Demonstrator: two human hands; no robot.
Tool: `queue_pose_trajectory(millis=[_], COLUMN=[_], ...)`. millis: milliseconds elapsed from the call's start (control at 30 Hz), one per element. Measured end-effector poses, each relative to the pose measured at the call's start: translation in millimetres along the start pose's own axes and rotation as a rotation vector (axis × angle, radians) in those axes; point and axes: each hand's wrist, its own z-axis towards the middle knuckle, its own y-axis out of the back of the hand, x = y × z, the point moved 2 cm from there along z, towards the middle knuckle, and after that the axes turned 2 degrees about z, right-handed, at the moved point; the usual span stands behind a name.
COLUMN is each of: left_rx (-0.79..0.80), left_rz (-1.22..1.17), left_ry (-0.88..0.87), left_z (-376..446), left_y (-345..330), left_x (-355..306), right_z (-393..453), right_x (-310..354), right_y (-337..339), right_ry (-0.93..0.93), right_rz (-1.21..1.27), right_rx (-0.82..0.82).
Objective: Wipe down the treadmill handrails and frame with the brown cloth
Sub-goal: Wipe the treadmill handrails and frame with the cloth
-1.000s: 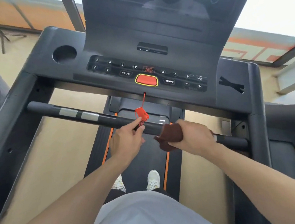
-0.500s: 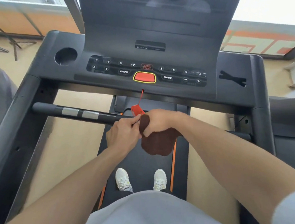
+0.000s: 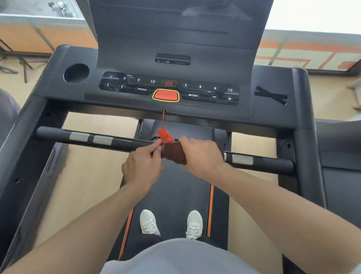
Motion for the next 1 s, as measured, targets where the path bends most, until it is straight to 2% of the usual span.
queue_pose_trajectory(millis=[100, 233, 333, 467, 633, 700, 833, 900, 1000], left_rx=[-0.052, -0.047, -0.059, -0.008, 0.087, 0.118, 0.131, 0.127, 0.159], left_rz=[-0.080, -0.237, -0.274, -0.324, -0.305, -0.262, -0.157, -0.159, -0.249], left_ry=[0.010, 0.039, 0.023, 0.043, 0.031, 0.012, -0.054, -0.073, -0.064], left_z=[-6.7, -10.3, -10.4, -10.5, -8.3, -7.8, -4.7, -4.2, -13.3], left_y=[-8.3, -12.3, -13.9, -10.4, -7.2, -7.3, -10.1, -8.1, -5.5], left_x=[3.2, 4.5, 8.9, 8.3, 10.9, 13.1, 18.6, 20.8, 15.5], right_z=[-27.9, -87.3, -105.3, -98.9, -86.8, -65.7, -26.3, -20.7, -42.7], right_x=[-41.4, -133.5, -160.7, -151.7, -98.2, -46.2, 43.5, 50.7, 15.7], right_y=[-0.5, 25.6, 34.8, 24.8, 15.9, 11.5, -3.6, -6.9, -5.4], right_ry=[-0.033, -0.209, -0.274, -0.298, -0.377, -0.309, -0.113, -0.078, -0.064], right_rz=[-0.055, -0.005, 0.023, 0.011, 0.001, 0.042, 0.309, 0.308, 0.142], right_rx=[-0.004, 0.309, 0.397, 0.303, 0.057, -0.023, -0.173, -0.194, -0.173])
